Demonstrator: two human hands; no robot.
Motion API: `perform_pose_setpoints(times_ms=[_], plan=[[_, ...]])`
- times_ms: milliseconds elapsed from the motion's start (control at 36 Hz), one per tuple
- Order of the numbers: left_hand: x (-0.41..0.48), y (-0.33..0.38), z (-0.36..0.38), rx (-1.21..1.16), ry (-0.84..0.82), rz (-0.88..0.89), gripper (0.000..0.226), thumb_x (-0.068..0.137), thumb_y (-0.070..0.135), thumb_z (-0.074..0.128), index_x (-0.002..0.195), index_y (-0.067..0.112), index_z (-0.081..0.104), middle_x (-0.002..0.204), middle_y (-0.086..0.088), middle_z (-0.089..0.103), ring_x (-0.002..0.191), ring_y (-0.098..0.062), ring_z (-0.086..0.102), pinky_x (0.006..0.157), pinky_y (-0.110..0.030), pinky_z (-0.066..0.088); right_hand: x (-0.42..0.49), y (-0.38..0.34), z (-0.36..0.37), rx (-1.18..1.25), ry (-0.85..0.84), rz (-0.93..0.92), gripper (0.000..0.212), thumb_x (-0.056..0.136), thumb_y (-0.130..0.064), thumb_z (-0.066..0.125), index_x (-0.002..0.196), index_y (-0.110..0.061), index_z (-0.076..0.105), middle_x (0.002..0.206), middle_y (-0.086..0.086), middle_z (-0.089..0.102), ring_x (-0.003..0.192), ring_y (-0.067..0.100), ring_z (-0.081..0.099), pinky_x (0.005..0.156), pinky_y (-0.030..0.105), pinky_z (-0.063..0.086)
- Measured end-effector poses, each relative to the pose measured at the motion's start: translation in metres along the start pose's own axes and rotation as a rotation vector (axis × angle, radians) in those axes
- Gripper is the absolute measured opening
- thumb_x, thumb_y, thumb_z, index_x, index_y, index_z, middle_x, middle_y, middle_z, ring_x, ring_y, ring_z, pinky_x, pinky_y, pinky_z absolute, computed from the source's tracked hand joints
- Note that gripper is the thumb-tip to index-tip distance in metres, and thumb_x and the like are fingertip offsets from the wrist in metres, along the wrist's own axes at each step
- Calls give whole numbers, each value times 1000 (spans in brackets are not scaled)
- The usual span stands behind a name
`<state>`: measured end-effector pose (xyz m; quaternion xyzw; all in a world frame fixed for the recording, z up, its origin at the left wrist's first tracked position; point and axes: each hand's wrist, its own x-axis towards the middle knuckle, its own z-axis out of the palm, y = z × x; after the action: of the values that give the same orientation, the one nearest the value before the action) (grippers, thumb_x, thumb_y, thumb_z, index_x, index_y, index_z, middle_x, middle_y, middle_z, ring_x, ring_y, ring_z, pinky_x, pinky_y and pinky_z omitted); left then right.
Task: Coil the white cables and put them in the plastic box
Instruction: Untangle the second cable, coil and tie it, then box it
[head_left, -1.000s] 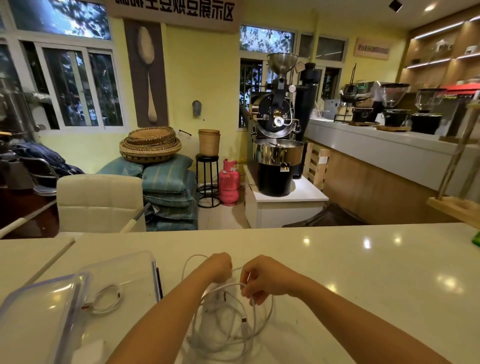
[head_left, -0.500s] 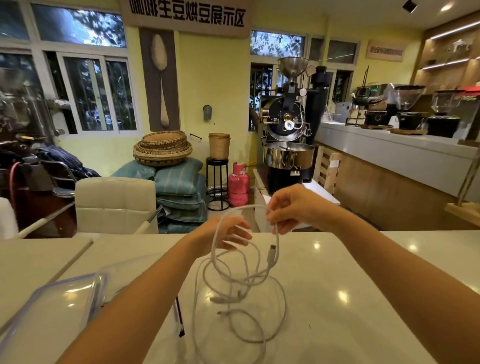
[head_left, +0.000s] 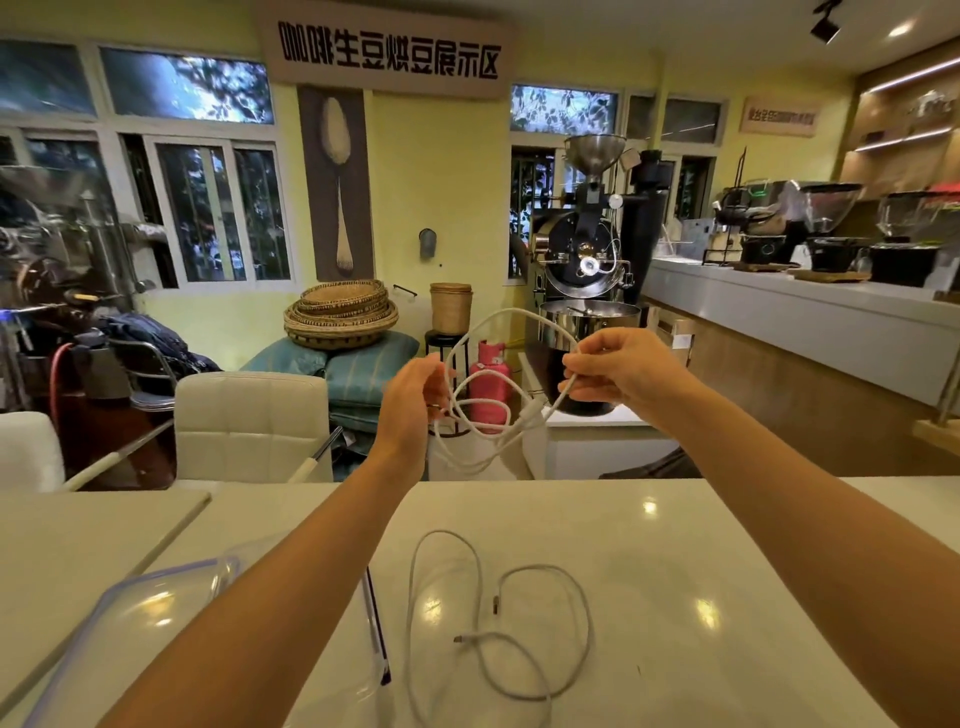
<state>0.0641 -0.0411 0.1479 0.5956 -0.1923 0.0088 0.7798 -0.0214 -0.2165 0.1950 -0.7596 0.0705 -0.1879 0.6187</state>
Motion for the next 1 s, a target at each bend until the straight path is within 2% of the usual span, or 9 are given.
perform_pose_setpoints(times_ms=[194, 278, 500, 611, 694, 750, 806, 861, 1000], plan=[[-8, 6, 4, 69, -193, -42, 23, 89, 9, 51, 67, 14, 54, 48, 9, 56, 41, 3, 53, 58, -20, 40, -3, 9, 8, 200, 144, 76, 11, 83, 0, 58, 74, -5, 56, 69, 10, 61, 56, 14, 65, 47, 17, 55], [-8, 9, 5, 40, -250, -92, 22, 91, 8, 49, 69, 12, 53, 57, 4, 61, 56, -7, 58, 56, -19, 47, -4, 17, 11, 262, 189, 136, 10, 84, 1, 56, 76, -5, 55, 71, 10, 60, 65, 17, 63, 51, 18, 55], [-6, 28, 5, -390, -571, -172, 23, 89, 0, 43, 98, 17, 56, 69, 2, 72, 64, -10, 70, 63, -24, 56, -9, 52, 24, 334, 232, 258, 13, 84, 5, 55, 73, -1, 53, 71, 13, 57, 64, 19, 59, 44, 17, 53], [-7, 32, 10, -415, -761, -178, 46, 75, 4, 56, 115, 29, 52, 77, -1, 72, 66, -12, 68, 67, -28, 56, -9, 67, 34, 337, 181, 271, 16, 86, 5, 54, 71, -3, 52, 69, 13, 57, 60, 19, 59, 44, 17, 53], [-9, 35, 15, -418, -833, -192, 67, 59, 12, 81, 117, 27, 50, 70, -2, 69, 52, -11, 60, 55, -24, 52, -11, 75, 39, 320, 148, 280, 18, 87, 4, 52, 70, -3, 53, 67, 14, 58, 48, 14, 62, 46, 19, 54], [-11, 40, 18, -412, -838, -188, 49, 69, 14, 72, 113, 18, 51, 61, 0, 63, 45, -9, 50, 45, -20, 45, -12, 80, 41, 313, 141, 290, 18, 88, 3, 52, 71, -3, 53, 68, 14, 58, 55, 18, 63, 48, 20, 54], [-13, 47, 20, -384, -805, -182, 23, 86, 15, 47, 109, 12, 51, 56, 3, 58, 43, -7, 44, 42, -17, 40, -13, 83, 42, 300, 135, 299, 18, 88, 2, 51, 72, -5, 53, 68, 13, 57, 62, 20, 61, 48, 21, 55], [-13, 52, 21, -394, -801, -194, 26, 92, 16, 31, 106, 9, 51, 56, 3, 56, 45, -7, 44, 43, -17, 39, -15, 86, 43, 287, 126, 297, 18, 89, 1, 51, 72, -6, 53, 67, 12, 57, 62, 20, 60, 51, 23, 54], [-11, 62, 18, -267, -818, -101, 28, 89, 5, 34, 103, 5, 59, 68, 2, 64, 58, -5, 55, 54, -15, 46, -16, 89, 47, 258, 59, 302, 15, 88, -1, 54, 74, -6, 54, 63, 10, 54, 52, 14, 58, 50, 25, 55]])
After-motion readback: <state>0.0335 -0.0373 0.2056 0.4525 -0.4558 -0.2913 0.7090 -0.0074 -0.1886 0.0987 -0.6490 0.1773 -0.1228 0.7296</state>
